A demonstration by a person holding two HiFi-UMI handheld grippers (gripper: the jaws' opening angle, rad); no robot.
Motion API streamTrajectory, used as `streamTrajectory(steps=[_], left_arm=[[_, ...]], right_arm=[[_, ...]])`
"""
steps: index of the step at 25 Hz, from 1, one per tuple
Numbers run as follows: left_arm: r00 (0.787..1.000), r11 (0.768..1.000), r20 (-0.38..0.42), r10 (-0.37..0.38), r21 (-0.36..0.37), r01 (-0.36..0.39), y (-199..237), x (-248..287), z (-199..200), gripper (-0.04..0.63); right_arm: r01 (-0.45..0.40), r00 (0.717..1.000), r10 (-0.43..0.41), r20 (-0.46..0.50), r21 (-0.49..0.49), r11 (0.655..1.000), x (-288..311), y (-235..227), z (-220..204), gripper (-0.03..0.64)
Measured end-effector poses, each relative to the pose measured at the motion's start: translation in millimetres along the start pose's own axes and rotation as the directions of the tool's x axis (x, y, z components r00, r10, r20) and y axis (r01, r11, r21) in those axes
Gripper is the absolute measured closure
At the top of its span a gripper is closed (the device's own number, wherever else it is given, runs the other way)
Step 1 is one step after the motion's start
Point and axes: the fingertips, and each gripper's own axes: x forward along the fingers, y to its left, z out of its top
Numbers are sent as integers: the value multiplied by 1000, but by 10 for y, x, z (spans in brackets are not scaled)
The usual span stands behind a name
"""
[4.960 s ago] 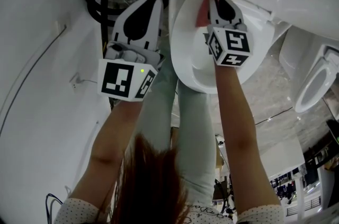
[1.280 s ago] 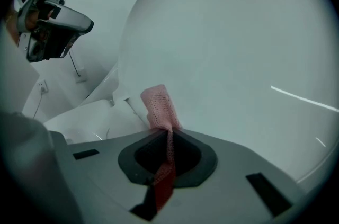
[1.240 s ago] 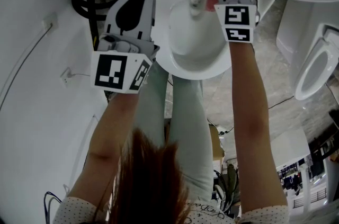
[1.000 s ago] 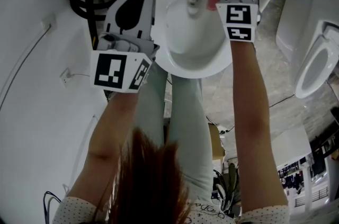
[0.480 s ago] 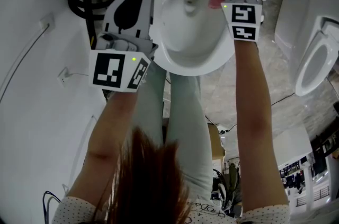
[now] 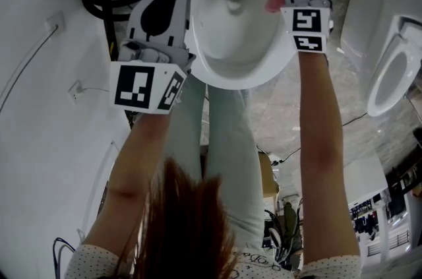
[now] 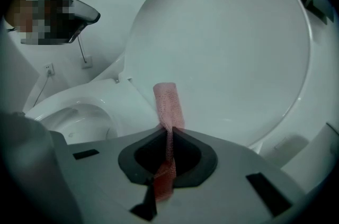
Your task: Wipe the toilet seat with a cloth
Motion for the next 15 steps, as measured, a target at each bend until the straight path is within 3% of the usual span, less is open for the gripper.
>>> streamTrajectory(steps=[10, 15], left_arm=[[1000, 1000, -1, -14, 4, 14, -121, -39, -70, 603], [1000, 1000, -4, -20, 7, 20, -165, -65, -95, 603]], right_arm=[[-31, 1000, 31, 1, 60, 998, -99, 56, -189, 594], [-65, 998, 65, 12, 45, 997, -137, 93, -210, 594]])
